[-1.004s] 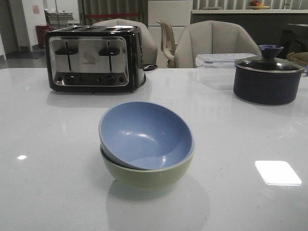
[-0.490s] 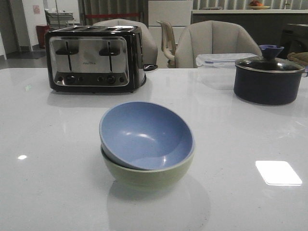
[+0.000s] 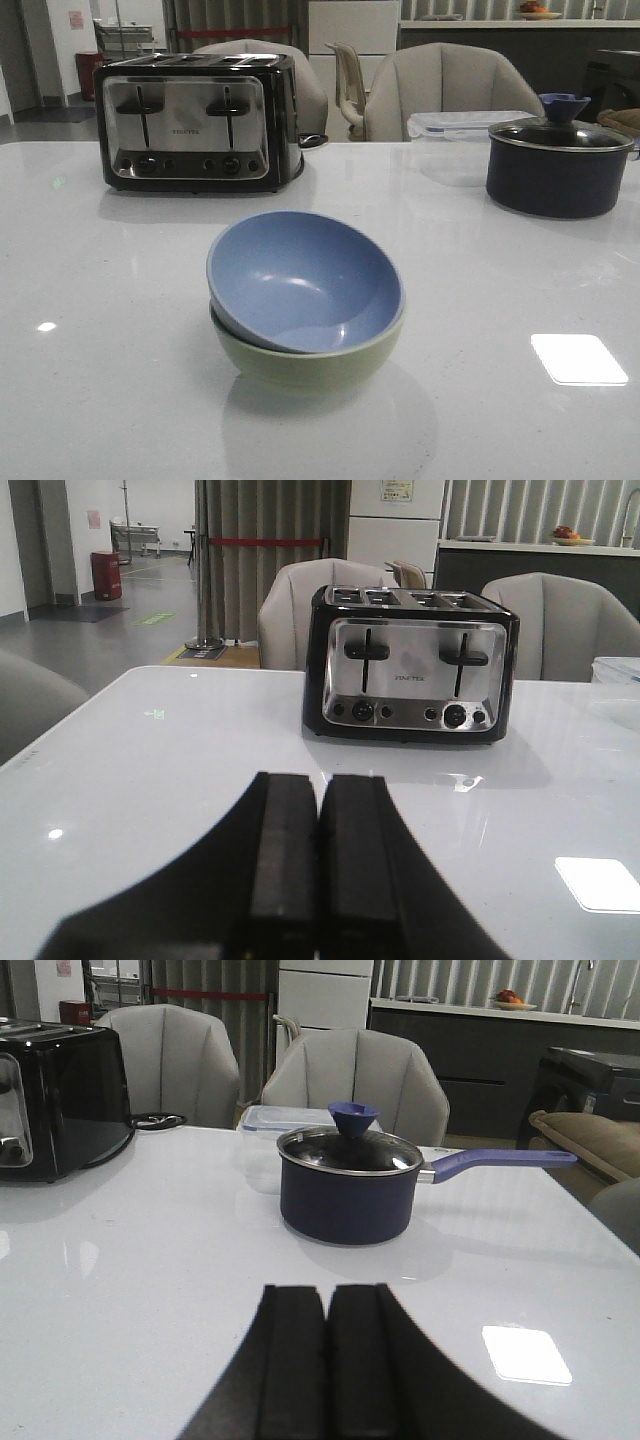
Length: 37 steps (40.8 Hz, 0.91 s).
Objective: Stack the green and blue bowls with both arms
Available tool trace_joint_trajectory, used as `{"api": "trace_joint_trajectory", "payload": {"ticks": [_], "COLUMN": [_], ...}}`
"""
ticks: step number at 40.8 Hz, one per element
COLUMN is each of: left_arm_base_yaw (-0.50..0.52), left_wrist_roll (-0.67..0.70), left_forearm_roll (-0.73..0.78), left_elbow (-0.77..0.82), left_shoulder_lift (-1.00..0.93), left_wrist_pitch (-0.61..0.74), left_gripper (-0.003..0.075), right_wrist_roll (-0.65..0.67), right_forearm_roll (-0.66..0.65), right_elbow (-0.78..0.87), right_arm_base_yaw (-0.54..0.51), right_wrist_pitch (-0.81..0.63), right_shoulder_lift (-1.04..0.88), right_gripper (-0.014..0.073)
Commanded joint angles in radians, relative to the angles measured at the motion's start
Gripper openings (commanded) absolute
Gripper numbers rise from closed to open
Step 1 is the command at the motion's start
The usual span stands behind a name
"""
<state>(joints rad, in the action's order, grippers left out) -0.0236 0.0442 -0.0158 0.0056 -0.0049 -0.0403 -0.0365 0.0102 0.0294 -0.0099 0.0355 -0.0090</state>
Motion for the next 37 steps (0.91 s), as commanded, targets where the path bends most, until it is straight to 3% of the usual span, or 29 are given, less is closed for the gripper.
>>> {"api": "trace_joint_trajectory", "payload": {"ticks": [1, 29, 37], "left_arm_base_yaw": [-0.003, -0.003, -0.003], "left_wrist_roll": [0.009, 0.009, 0.009], "left_forearm_roll": [0.0, 0.0, 0.0], "left_elbow": [0.019, 0.019, 0.019], "left_shoulder_lift": [-0.02, -0.02, -0.02], "left_wrist_pitch": [0.084, 0.084, 0.084], "left_gripper": [0.01, 0.01, 0.01], "right_wrist_roll": [0.006, 0.014, 0.152], "right_forearm_roll": [0.012, 0.05, -0.072], "right_elbow": [-0.003, -0.003, -0.003], "right_arm_base_yaw": [0.004, 0.018, 0.018], "right_wrist_pitch": [-0.1, -0.111, -0.117], "right_shoulder_lift": [-0.023, -0.022, -0.022], "right_gripper": [0.0034, 0.0034, 0.0034]}}
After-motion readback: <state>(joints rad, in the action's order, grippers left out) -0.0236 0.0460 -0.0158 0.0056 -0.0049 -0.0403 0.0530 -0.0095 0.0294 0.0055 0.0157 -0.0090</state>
